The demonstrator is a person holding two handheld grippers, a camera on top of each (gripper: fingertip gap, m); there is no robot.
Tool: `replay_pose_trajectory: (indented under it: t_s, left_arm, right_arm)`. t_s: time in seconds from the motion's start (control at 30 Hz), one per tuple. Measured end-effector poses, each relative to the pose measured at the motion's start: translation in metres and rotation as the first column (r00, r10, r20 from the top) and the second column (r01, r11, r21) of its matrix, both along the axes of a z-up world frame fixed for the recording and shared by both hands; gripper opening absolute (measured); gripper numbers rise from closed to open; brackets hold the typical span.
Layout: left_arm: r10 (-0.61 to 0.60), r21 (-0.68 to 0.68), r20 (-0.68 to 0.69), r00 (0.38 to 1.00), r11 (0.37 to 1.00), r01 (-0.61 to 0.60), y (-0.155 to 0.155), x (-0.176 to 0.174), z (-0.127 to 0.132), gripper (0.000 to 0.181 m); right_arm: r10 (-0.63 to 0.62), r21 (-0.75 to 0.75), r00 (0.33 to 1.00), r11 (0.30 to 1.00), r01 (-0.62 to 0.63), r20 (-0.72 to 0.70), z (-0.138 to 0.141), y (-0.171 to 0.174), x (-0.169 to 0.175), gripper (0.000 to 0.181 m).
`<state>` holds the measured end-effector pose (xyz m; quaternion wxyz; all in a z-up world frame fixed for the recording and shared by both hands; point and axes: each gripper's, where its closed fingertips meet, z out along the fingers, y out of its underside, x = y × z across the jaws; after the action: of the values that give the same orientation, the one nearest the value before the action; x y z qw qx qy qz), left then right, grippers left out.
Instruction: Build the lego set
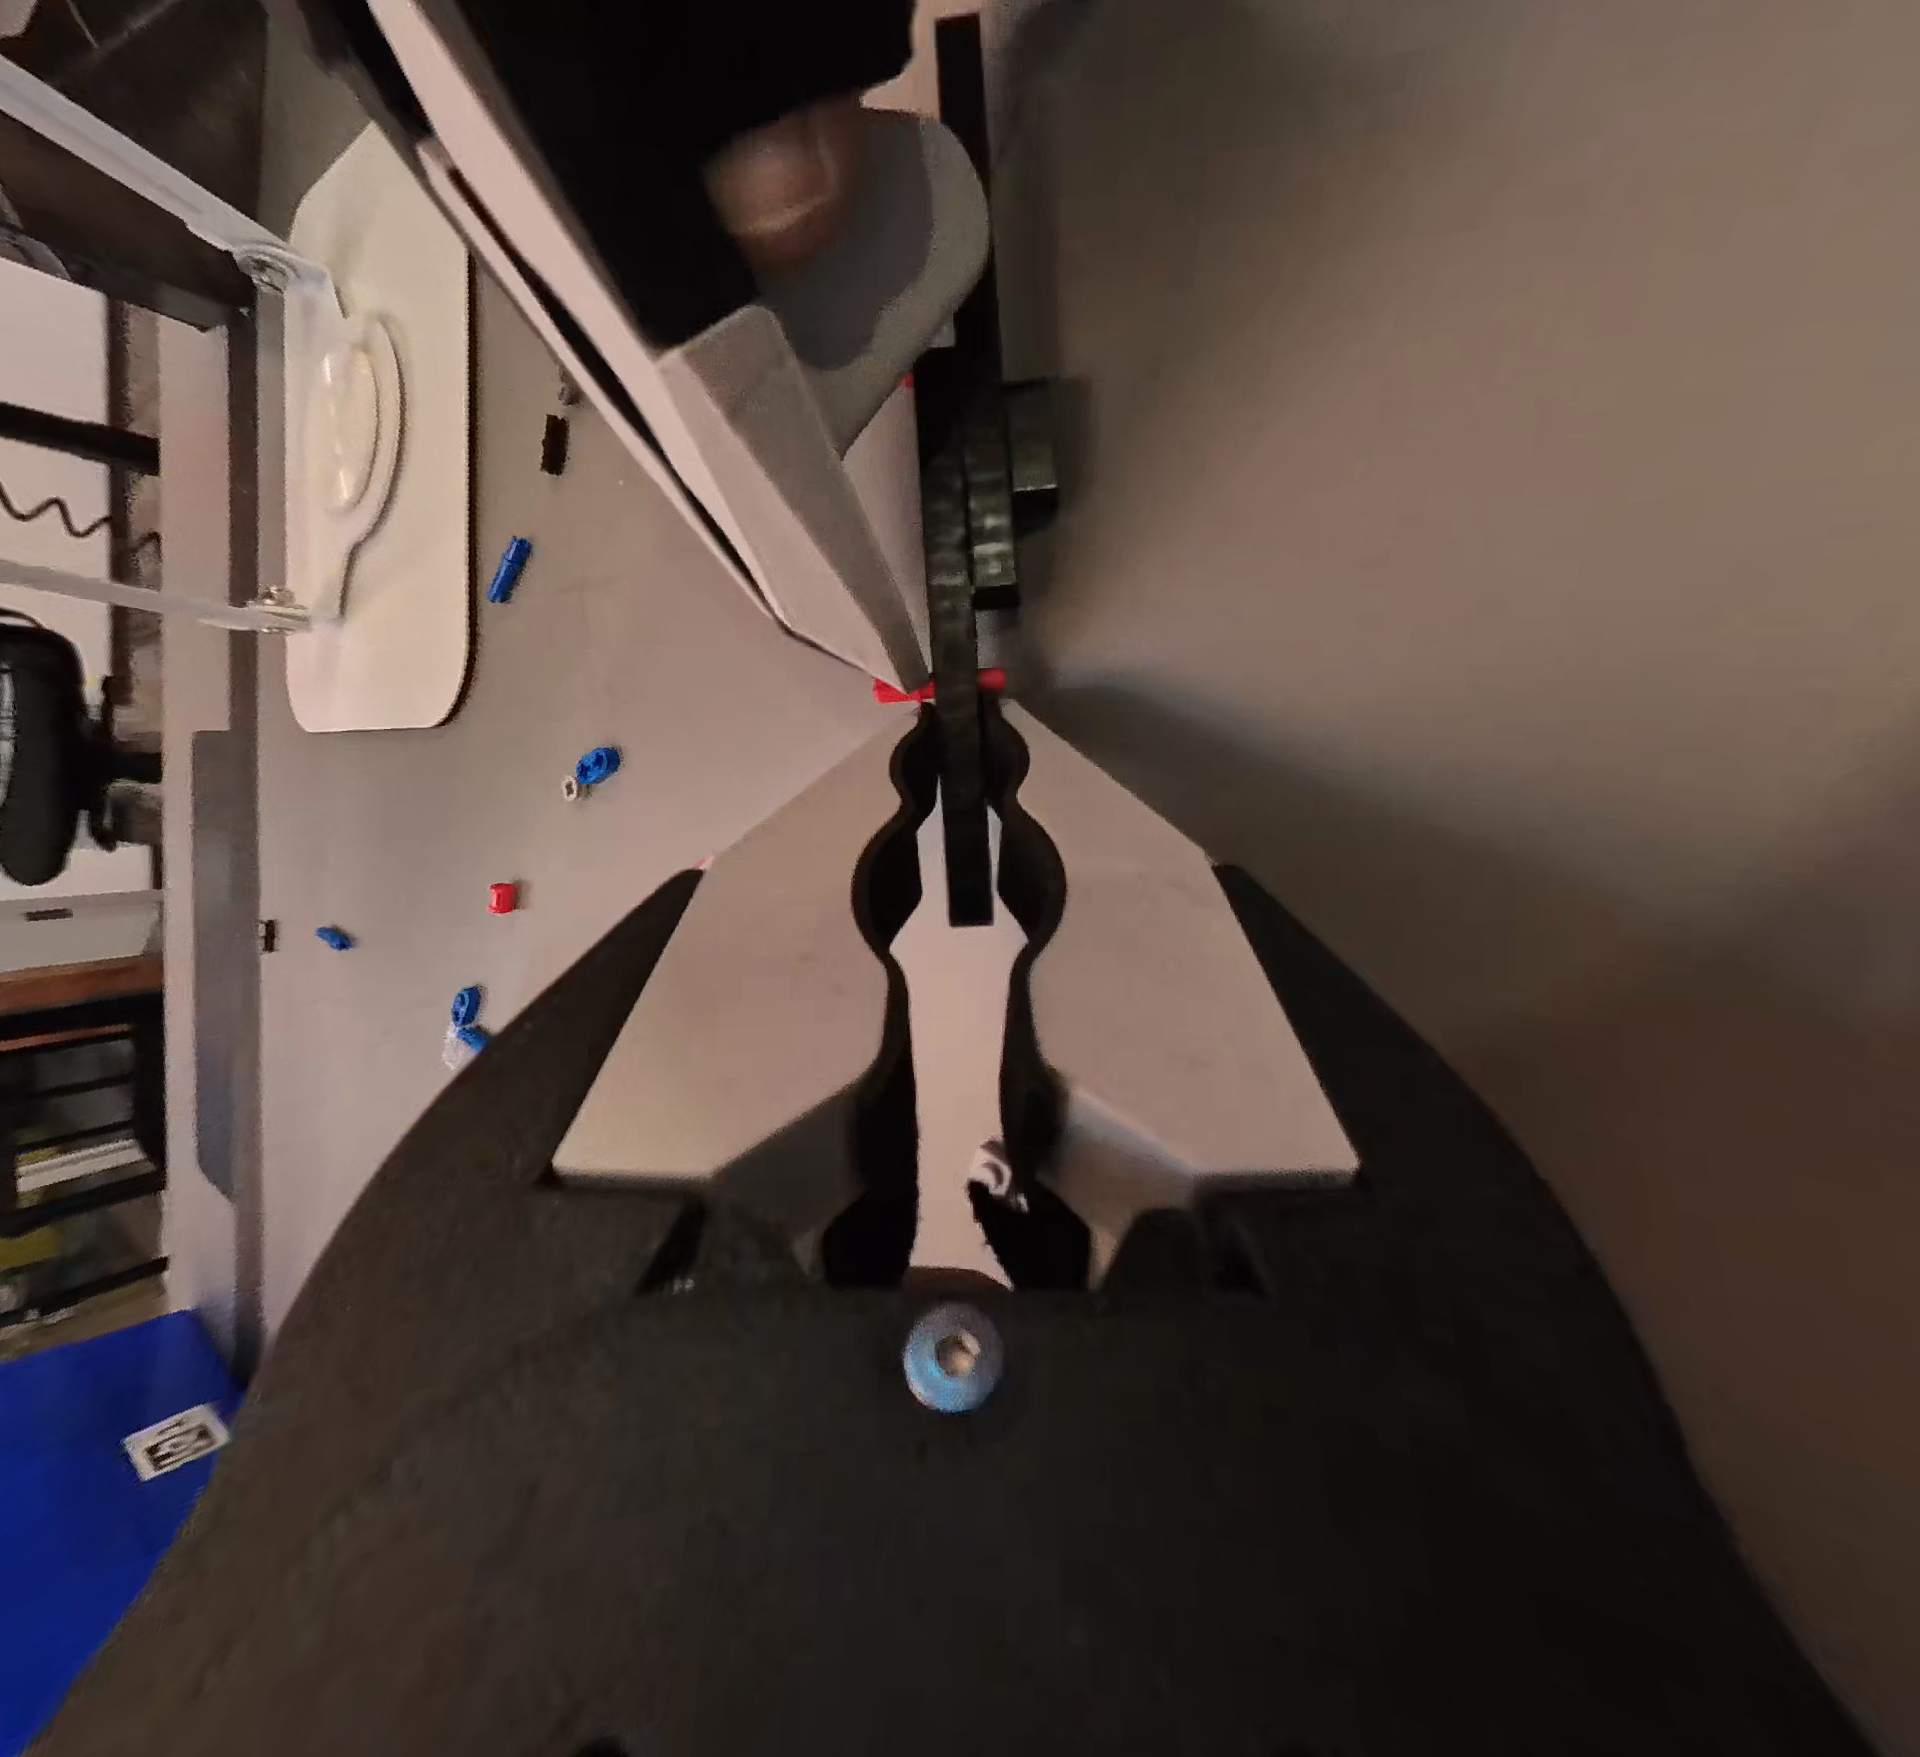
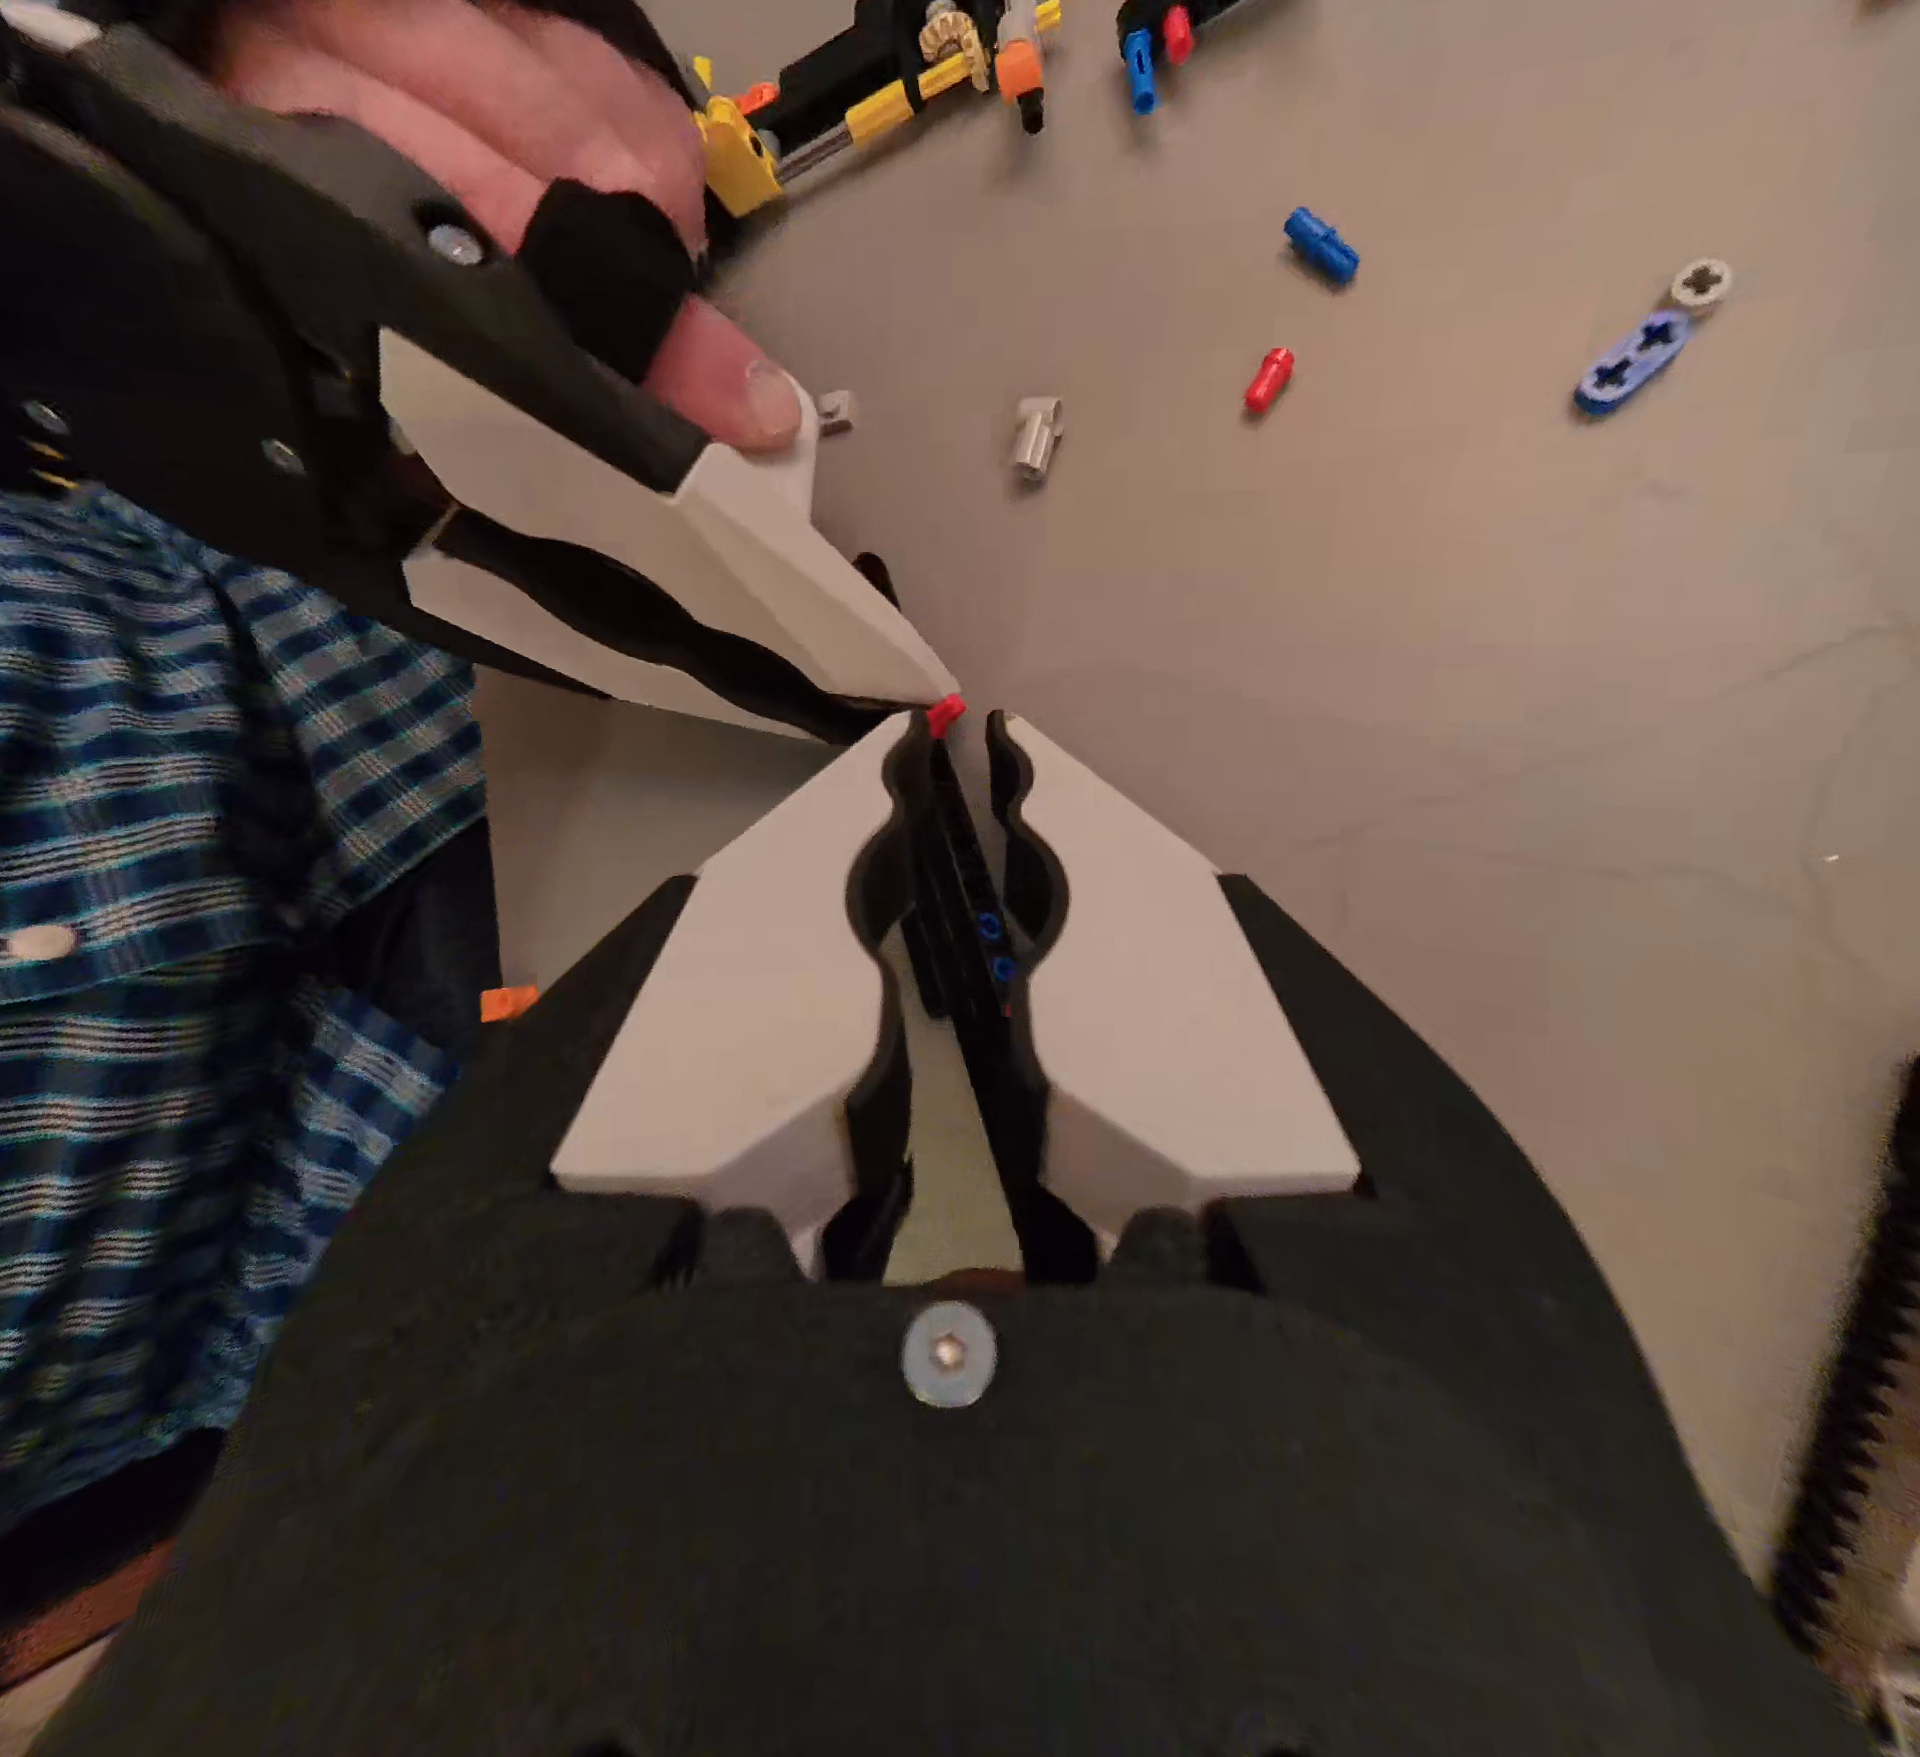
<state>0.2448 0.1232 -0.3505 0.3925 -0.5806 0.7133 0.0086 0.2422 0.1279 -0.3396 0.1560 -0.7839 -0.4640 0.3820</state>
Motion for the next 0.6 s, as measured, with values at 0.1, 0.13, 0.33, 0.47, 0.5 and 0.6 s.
replay_pose_trajectory:
  t_s: [0.1,0.13,0.33,0.47,0.5,0.6]
  left_arm:
    - [-0.017,0.061,-0.027,1.000,0.998,0.018,-0.0001,-0.0002,0.0002,0.006]
    - [-0.020,0.077,-0.035,0.999,0.997,0.022,0.0002,-0.0004,0.0005,0.006]
    - [-0.040,0.154,-0.062,0.997,0.987,0.049,0.0011,-0.0006,0.0008,0.006]
    - [-0.035,0.180,-0.077,0.996,0.983,0.049,0.0022,-0.0010,0.0007,0.006]
    - [-0.036,0.176,-0.079,0.996,0.983,0.050,0.0021,-0.0011,0.0007,0.006]
    - [-0.028,0.173,-0.082,0.996,0.984,0.042,0.0040,-0.0009,0.0005,0.006]
  right_arm:
    - [-0.005,-0.046,1.000,0.999,0.004,-0.010,-0.0007,-0.0003,-0.0005,0.010]
    - [-0.013,-0.068,1.000,0.998,0.012,-0.015,-0.0008,-0.0003,-0.0004,0.011]
    - [-0.029,-0.141,0.998,0.990,0.022,-0.048,0.0006,-0.0052,-0.0032,0.004]
    - [-0.023,-0.094,0.999,0.995,0.021,-0.023,0.0006,-0.0037,-0.0030,0.002]
    - [-0.027,-0.081,0.999,0.996,0.025,-0.019,0.0006,-0.0033,-0.0030,0.002]
    - [-0.055,-0.065,0.998,0.996,0.053,-0.024,0.0009,-0.0012,-0.0025,0.002]
